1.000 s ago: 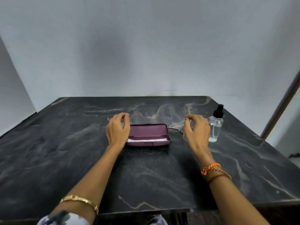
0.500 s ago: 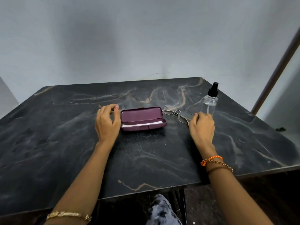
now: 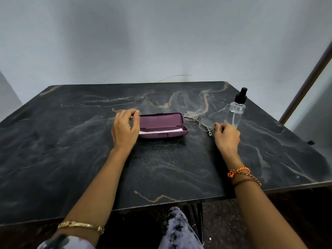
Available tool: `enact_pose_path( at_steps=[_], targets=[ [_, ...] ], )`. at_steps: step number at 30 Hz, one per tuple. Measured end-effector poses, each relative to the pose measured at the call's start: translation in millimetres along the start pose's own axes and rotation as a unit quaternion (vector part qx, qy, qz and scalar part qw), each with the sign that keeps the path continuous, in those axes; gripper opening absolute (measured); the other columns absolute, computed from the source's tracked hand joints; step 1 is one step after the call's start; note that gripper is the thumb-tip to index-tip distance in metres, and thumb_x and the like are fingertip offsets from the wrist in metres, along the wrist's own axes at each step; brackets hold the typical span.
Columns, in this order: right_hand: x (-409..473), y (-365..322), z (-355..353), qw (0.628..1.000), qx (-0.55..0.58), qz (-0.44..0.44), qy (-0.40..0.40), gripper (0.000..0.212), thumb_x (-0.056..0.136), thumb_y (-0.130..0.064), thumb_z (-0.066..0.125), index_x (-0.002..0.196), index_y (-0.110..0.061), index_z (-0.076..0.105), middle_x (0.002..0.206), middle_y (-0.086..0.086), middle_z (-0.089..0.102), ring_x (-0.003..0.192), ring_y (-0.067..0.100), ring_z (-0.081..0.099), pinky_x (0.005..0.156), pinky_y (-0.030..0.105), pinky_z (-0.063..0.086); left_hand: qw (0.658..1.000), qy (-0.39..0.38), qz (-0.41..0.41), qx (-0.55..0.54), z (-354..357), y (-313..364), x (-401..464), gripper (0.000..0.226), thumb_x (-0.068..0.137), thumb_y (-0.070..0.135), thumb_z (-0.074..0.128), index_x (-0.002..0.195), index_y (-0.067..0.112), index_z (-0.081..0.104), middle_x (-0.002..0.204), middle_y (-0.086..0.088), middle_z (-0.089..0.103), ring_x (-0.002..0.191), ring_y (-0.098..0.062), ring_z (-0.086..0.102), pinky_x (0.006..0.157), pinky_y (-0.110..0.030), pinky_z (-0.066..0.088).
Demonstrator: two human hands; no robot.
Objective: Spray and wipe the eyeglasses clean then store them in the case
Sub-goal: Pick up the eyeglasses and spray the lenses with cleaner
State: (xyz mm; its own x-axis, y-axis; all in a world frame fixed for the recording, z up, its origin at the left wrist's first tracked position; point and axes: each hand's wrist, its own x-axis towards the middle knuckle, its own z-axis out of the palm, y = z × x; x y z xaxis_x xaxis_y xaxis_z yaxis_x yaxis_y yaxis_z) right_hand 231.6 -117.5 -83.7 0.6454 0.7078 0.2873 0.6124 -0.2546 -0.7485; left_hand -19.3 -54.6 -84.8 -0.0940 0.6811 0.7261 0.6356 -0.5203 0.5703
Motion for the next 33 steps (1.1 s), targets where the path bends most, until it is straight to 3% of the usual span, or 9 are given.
enact_pose_path(
  at_steps=[7, 14, 21, 24, 29, 33],
  targets=[
    [1, -7, 0, 1.000, -0.021, 0.004, 0.014, 0.039, 0.098, -0.024, 0.034, 0.102, 0.007, 0.056, 0.110, 0.029, 0.059, 0.103, 0.042, 0.052, 0.078, 0.038, 0.037, 1.000, -0.004, 0.003, -0.002, 0, 3, 2, 0.016, 0.090, 0.005, 0.054, 0.094, -0.002, 0.067, 0.086, -0.017, 0.066, 0.079, -0.029, 0.056, 0.065, -0.029, 0.039],
    [0, -10, -3, 0.996, 0.011, -0.011, 0.083, 0.033, 0.097, -0.024, 0.038, 0.099, 0.005, 0.055, 0.111, 0.025, 0.056, 0.101, 0.039, 0.052, 0.071, 0.031, 0.028, 1.000, -0.002, -0.001, -0.002, 0, 2, 1, 0.015, 0.090, 0.006, 0.054, 0.095, 0.000, 0.067, 0.086, -0.015, 0.066, 0.080, -0.028, 0.056, 0.065, -0.029, 0.038],
    [-3, -20, -15, 0.982, 0.034, -0.090, 0.165, 0.027, 0.095, -0.022, 0.042, 0.093, 0.003, 0.053, 0.104, 0.023, 0.054, 0.087, 0.036, 0.051, 0.061, 0.021, 0.018, 0.999, 0.008, 0.015, -0.027, -2, 5, 1, 0.015, 0.089, 0.003, 0.053, 0.095, -0.001, 0.066, 0.089, -0.015, 0.065, 0.082, -0.029, 0.056, 0.062, -0.034, 0.044],
    [-3, -29, -21, 0.971, 0.057, -0.139, 0.188, 0.024, 0.094, -0.018, 0.046, 0.088, 0.004, 0.054, 0.097, 0.024, 0.056, 0.078, 0.031, 0.049, 0.061, 0.020, 0.019, 0.997, 0.032, 0.046, -0.045, -4, 10, 3, 0.023, 0.088, 0.009, 0.046, 0.094, -0.002, 0.066, 0.091, -0.016, 0.065, 0.082, -0.024, 0.053, 0.069, -0.034, 0.042],
    [12, -57, -28, 0.959, 0.133, -0.165, 0.186, 0.025, 0.093, -0.017, 0.048, 0.081, 0.003, 0.056, 0.080, 0.014, 0.057, 0.076, 0.021, 0.046, 0.068, 0.024, 0.029, 0.991, 0.046, 0.078, -0.094, -5, 34, 18, 0.033, 0.088, 0.020, 0.041, 0.092, -0.001, 0.066, 0.089, -0.012, 0.066, 0.080, -0.020, 0.052, 0.066, -0.014, 0.037],
    [25, -78, -22, 0.947, 0.247, -0.130, 0.157, 0.025, 0.093, -0.021, 0.047, 0.075, -0.006, 0.054, 0.068, 0.002, 0.055, 0.063, 0.015, 0.046, 0.057, 0.020, 0.028, 0.988, 0.029, 0.045, -0.145, 5, 54, 32, 0.018, 0.091, 0.011, 0.051, 0.097, 0.003, 0.067, 0.088, 0.001, 0.063, 0.078, -0.024, 0.060, 0.061, -0.027, 0.048]
  ],
)
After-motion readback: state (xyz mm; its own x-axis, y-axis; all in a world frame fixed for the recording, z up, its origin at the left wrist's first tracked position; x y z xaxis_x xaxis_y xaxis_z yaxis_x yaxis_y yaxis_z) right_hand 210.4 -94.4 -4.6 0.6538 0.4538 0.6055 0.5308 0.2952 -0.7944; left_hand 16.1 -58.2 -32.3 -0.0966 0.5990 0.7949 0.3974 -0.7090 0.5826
